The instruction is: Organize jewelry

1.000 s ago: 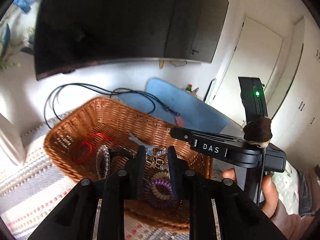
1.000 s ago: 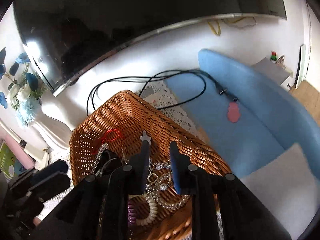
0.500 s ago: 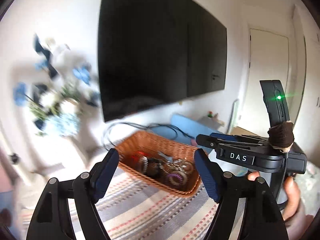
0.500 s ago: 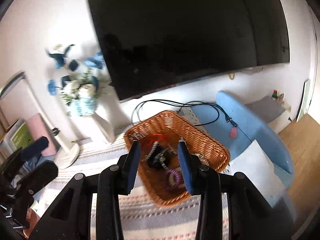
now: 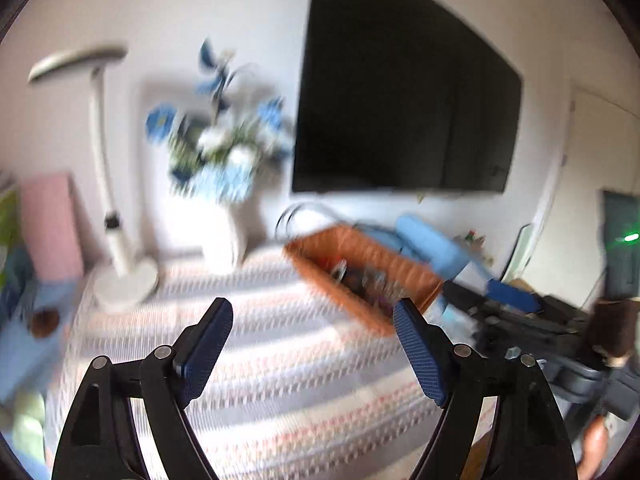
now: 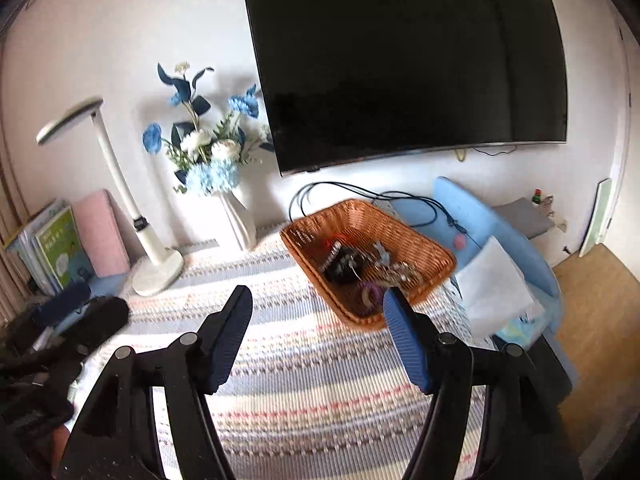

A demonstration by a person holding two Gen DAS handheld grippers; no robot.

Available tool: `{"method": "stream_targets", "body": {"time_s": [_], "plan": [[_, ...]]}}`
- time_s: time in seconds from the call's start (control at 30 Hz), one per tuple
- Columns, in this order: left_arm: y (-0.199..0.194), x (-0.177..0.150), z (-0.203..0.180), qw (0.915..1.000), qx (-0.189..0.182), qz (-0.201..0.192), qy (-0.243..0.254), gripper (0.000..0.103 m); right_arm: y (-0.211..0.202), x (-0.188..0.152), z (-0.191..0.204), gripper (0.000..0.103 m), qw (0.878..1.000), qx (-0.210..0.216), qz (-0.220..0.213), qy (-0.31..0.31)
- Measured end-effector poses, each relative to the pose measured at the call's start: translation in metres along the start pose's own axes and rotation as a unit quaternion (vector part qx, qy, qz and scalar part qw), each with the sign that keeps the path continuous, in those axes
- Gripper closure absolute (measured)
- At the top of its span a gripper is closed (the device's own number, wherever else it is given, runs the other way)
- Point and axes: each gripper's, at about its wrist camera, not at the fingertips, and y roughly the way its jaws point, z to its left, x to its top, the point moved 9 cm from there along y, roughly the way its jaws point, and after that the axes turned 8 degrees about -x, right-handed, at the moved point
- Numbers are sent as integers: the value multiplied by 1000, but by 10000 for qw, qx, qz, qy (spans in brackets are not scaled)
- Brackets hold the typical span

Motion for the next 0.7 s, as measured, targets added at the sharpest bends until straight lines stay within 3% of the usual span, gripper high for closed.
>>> {"method": "stream_targets", "body": {"time_s": [0.2, 0.33, 0.7], "plan": [[4, -36, 16, 9954, 951, 59, 105, 20, 1, -18, 8, 32, 9999, 72, 96, -77], [-7, -39, 16, 9956, 915, -206, -28, 20, -1, -21, 12, 32, 9998, -65, 50, -189], [-13, -42, 16, 9962, 845, -233, -5, 20, -5, -26, 17, 32, 9992, -213, 10, -336]]}}
